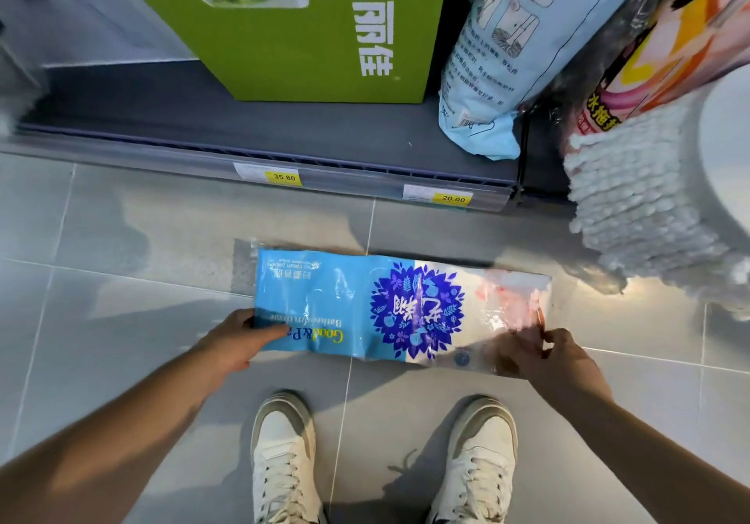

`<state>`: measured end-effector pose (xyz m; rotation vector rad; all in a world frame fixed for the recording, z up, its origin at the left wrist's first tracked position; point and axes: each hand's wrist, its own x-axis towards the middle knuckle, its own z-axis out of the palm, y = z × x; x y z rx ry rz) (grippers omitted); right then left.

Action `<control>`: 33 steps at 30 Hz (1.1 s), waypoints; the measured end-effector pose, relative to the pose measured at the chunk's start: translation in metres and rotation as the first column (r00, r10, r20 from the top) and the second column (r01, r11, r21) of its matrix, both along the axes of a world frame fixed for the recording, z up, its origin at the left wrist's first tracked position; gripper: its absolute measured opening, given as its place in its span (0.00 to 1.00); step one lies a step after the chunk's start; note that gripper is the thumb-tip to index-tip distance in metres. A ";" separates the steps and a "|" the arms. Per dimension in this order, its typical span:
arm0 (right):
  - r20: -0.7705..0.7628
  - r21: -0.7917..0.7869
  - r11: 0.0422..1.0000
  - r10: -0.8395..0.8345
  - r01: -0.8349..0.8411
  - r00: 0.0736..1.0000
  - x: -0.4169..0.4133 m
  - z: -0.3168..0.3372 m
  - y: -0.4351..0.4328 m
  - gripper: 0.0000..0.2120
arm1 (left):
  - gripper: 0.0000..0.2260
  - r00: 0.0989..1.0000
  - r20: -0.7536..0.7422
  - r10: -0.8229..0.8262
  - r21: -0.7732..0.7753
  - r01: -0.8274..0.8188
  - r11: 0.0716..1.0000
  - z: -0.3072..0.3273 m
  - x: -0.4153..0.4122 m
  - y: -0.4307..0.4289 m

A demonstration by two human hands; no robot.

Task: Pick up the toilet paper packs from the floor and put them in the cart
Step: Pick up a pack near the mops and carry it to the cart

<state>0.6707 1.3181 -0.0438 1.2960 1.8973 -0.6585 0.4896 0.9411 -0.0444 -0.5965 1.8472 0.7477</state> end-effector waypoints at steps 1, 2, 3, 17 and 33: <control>-0.004 -0.008 1.000 -0.022 0.022 1.000 -0.001 -0.002 0.001 0.38 | 0.24 1.000 -0.012 -0.004 0.007 0.004 1.000 0.001 -0.001 0.001; -0.021 -0.014 0.998 -0.058 0.058 0.998 -0.005 -0.001 0.001 0.38 | 0.21 0.999 -0.037 -0.001 0.019 0.002 1.000 -0.001 -0.004 0.003; -0.059 -0.010 0.995 -0.099 0.099 0.993 -0.010 -0.002 0.002 0.37 | 0.20 0.998 -0.066 0.009 0.026 -0.008 1.000 0.000 -0.008 0.007; -0.231 -0.089 0.953 -0.303 0.290 0.925 -0.091 -0.026 0.021 0.54 | 0.34 0.968 -0.230 0.097 0.056 -0.087 0.995 -0.035 -0.067 0.036; -0.646 0.018 0.987 -0.109 0.157 0.756 -0.069 0.026 -0.020 0.47 | 0.32 0.817 -0.525 0.238 0.202 -0.152 0.968 0.010 -0.058 0.007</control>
